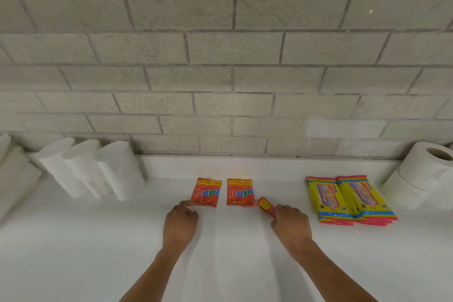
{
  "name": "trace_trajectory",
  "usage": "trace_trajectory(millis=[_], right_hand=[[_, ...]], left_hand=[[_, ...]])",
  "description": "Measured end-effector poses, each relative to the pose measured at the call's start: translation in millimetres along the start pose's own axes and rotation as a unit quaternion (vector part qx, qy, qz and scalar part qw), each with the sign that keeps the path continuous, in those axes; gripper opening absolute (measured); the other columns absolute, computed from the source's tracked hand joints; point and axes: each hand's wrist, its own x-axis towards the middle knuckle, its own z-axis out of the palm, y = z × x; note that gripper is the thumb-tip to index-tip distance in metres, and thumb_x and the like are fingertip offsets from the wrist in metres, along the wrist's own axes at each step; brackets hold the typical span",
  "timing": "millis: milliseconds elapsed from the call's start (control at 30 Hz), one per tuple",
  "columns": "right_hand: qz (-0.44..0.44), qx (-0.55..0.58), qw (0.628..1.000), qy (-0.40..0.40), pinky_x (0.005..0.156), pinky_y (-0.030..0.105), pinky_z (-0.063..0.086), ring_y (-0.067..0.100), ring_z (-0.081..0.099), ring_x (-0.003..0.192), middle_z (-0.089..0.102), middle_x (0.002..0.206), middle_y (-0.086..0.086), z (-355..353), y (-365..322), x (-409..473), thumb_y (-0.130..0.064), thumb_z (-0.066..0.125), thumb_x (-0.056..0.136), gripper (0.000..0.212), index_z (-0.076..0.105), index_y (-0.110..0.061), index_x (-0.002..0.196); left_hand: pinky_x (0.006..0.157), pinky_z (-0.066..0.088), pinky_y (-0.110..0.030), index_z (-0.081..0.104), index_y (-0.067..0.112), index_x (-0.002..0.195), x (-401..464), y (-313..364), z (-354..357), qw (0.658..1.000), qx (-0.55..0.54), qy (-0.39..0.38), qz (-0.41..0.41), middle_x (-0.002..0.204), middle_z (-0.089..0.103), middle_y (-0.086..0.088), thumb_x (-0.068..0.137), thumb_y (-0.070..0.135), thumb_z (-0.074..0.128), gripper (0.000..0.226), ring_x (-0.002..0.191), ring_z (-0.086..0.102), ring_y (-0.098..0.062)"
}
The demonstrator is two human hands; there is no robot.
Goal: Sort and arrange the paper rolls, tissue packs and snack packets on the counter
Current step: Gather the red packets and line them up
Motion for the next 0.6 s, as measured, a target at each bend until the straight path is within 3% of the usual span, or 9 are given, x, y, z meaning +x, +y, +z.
trace_trajectory(millis=[67,100,200,333,467,600], right_hand=[[0.014,-0.005,0.999,-0.030,0.059,0.028,0.035,0.023,0.069,0.082,0.069,0.091,0.003,-3,-1,-8,-0.028,0.059,0.087,0.018,0.063,-0.014,0.098],[0.020,0.006,0.998,-0.058,0.063,0.029,0.037,0.023,0.067,0.090,0.067,0.096,0.002,-6,-3,-13,-0.029,0.049,0.093,0.021,0.060,-0.016,0.105],[0.025,0.092,0.992,-0.088,0.066,0.029,0.042,0.023,0.063,0.083,0.057,0.087,0.000,-11,-12,-31,-0.034,0.047,0.093,0.018,0.057,-0.020,0.099],[0.055,0.232,0.965,-0.109,0.065,0.029,0.049,0.019,0.057,0.071,0.062,0.080,-0.003,-17,-25,-47,-0.036,0.057,0.085,0.014,0.056,-0.022,0.082],[0.098,0.421,0.896,-0.103,0.057,0.027,0.053,0.011,0.061,0.056,0.067,0.065,-0.002,-22,-37,-55,-0.027,0.068,0.080,0.011,0.064,-0.020,0.072],[0.111,0.610,0.773,-0.133,0.067,0.042,0.061,0.020,0.069,0.062,0.074,0.074,0.011,-32,-47,-58,-0.011,0.066,0.089,0.009,0.067,-0.005,0.082]], left_hand=[[0.087,0.050,-0.032,0.063,0.022,0.119,-7,-3,0,1.000,-0.008,-0.008,0.002,0.095,0.061,0.007,0.094,0.022,0.058,0.025,0.092,0.062,-0.016],[0.089,0.050,-0.031,0.063,0.022,0.119,-10,-4,-1,1.000,-0.010,-0.011,0.002,0.096,0.062,0.007,0.094,0.022,0.057,0.025,0.093,0.062,-0.016],[0.088,0.050,-0.028,0.064,0.021,0.118,-20,-7,-1,1.000,-0.021,-0.011,0.006,0.102,0.067,0.002,0.095,0.020,0.058,0.023,0.089,0.062,-0.014],[0.088,0.049,-0.026,0.065,0.020,0.118,-30,-7,-5,0.999,-0.033,-0.019,0.012,0.104,0.069,0.001,0.096,0.019,0.057,0.023,0.089,0.063,-0.013],[0.088,0.052,-0.028,0.066,0.026,0.111,-40,-2,-11,0.997,-0.075,-0.034,0.006,0.101,0.069,0.004,0.096,0.020,0.059,0.018,0.086,0.065,-0.010],[0.075,0.045,-0.013,0.066,0.030,0.107,-55,16,-14,0.988,-0.142,-0.067,0.003,0.101,0.069,0.007,0.096,0.022,0.061,0.015,0.089,0.065,-0.007]])
